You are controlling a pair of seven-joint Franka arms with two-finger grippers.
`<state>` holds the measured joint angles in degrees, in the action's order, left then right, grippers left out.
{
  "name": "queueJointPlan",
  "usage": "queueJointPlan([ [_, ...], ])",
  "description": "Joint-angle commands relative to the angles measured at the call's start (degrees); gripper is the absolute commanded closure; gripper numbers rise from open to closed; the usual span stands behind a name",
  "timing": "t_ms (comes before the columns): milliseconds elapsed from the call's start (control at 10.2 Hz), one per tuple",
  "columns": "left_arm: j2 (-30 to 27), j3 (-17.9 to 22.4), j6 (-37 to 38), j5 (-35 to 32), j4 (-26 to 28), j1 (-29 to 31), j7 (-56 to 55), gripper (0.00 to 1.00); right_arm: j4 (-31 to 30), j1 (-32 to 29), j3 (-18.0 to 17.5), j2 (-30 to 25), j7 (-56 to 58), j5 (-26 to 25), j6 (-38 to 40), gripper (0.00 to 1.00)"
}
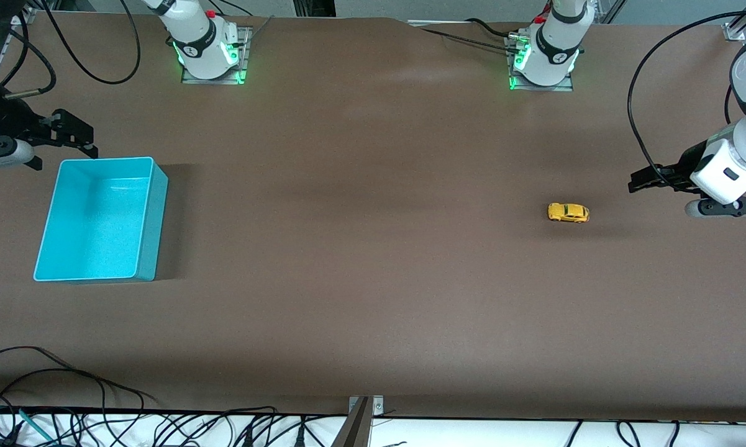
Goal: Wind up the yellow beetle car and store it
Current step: 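Move the left gripper over the yellow beetle car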
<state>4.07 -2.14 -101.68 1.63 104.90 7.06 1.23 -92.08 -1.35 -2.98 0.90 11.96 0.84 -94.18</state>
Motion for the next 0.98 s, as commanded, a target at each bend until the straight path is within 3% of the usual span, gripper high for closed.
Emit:
queueJointPlan([
  [0,-0.73,0.12,0.6,1.62,0.74,0.15,0.26,0.0,0.94,0.12,-0.01,0.16,-0.1,-0.75,0.14,0.0],
  [489,-0.64,0.21,0.7,1.62,0.74,0.32,-0.27,0.0,1.11,0.12,0.08,0.59,0.6,-0.93,-0.22,0.0],
  [880,1.28,0.21,0.7,1.35,1.01,0.76,-9.49,0.0,1.12,0.12,0.08,0.6,0.69,-0.93,-0.13,0.0],
])
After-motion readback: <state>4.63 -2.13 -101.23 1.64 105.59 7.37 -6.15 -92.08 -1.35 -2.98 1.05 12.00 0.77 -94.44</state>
